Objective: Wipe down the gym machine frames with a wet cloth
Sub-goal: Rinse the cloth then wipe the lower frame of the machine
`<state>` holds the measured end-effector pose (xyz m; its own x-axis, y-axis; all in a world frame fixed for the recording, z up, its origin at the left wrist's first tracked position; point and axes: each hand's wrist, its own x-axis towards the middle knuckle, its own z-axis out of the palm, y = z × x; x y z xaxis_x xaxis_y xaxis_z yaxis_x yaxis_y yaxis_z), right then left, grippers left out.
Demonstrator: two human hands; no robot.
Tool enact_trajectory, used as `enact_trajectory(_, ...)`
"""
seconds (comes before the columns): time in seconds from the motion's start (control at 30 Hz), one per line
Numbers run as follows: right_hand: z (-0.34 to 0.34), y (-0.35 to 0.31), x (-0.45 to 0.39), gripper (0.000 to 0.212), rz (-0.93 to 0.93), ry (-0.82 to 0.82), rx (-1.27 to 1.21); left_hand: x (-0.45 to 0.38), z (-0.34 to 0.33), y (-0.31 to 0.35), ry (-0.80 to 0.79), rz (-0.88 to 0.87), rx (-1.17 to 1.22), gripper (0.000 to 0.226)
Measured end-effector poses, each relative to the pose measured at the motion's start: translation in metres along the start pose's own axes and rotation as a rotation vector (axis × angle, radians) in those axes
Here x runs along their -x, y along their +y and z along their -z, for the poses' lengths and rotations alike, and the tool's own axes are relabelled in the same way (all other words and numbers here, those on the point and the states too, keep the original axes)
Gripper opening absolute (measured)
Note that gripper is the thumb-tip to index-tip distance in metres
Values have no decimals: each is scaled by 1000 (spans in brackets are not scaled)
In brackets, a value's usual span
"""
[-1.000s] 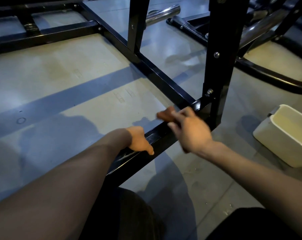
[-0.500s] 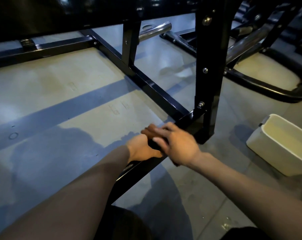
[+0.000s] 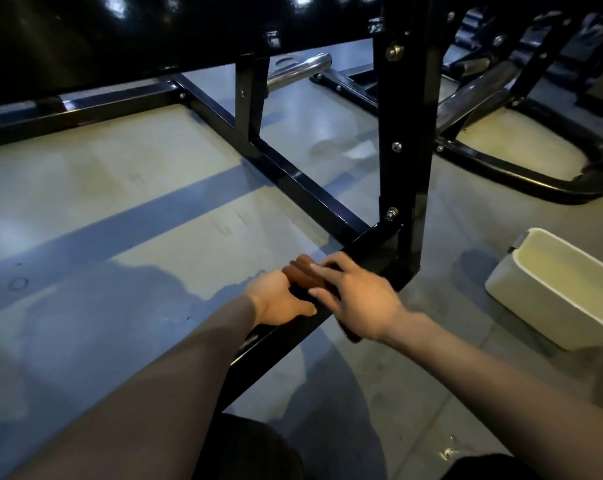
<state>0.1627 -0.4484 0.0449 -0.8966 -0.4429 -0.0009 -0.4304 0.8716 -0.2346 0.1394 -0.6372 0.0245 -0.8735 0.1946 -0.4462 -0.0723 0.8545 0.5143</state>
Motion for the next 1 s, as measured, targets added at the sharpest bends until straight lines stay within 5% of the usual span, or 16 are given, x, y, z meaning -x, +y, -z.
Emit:
enact_trajectory(0.23,10,65,-24,38,-585,171,64,5,8,2,-55,22,20,49)
enact_trajectory(0.43,-3,19,-24,52,-120,36,286,7,8,3,-43,23,-3,49)
enact_trajectory(0.67,29,99,-39,37,-449,150,286,11,7,0,-64,22,45,54)
enact_trajectory(0.77,18,79,-35,30,-369,182,319,11,5,-2,-61,24,58,55)
enact_trajectory(0.9,8,62,-13,32,-19,164,355,11,7,-1,-59,22,60,54)
enact_trajectory(1.0,27,89,-25,35,-180,172,411,11,6,-3,-62,21,69,63)
